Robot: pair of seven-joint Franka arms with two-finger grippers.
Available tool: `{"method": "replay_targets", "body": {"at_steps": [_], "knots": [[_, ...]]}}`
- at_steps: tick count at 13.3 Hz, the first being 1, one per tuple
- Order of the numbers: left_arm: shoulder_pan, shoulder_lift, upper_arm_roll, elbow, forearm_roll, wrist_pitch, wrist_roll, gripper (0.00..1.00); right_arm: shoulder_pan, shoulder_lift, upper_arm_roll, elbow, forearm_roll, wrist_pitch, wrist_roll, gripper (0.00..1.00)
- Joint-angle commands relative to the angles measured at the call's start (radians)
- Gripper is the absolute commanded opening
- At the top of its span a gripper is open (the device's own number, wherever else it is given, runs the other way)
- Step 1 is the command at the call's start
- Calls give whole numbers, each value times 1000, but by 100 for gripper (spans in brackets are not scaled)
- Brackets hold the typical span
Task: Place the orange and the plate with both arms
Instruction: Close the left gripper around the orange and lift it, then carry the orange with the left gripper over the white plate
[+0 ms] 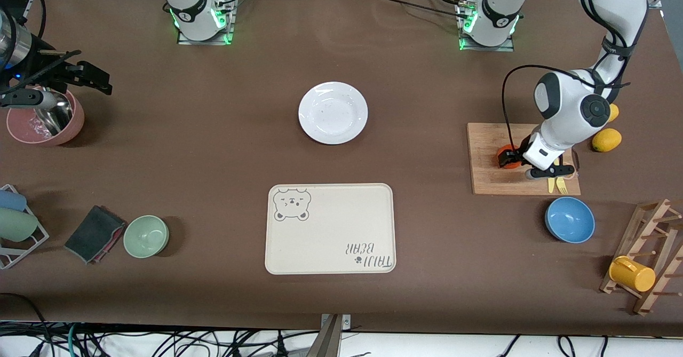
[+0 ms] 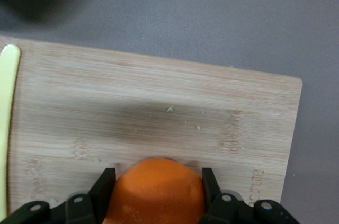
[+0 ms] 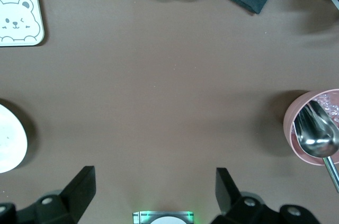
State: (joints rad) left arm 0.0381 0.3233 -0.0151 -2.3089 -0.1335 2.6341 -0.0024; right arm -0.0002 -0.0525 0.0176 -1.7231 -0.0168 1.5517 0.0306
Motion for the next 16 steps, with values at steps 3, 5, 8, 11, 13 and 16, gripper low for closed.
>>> {"method": "replay_targets", "body": {"at_steps": [3,5,8,11,13,16], "knots": [[-7,-76,-52,12,-41,3,-36,8,-3,-3,2,14,12,-18,0,100],[-4,-78,-57,45,-40,-8,-37,4,-3,-1,2,16,12,-16,0,100],[-13,-79,-60,104,-38,-65,-36,0,-3,-1,2,16,12,-16,-1,100],[-20,-69,-91,170,-38,-108,-42,0,-3,-1,1,14,12,-18,-1,100],[-58,-40,-109,236,-37,-140,-100,0,-3,-1,-1,14,12,-18,-1,100],[-70,-1,-186,316,-24,-184,-209,0,-3,-1,-2,14,12,-19,-3,100]]}}
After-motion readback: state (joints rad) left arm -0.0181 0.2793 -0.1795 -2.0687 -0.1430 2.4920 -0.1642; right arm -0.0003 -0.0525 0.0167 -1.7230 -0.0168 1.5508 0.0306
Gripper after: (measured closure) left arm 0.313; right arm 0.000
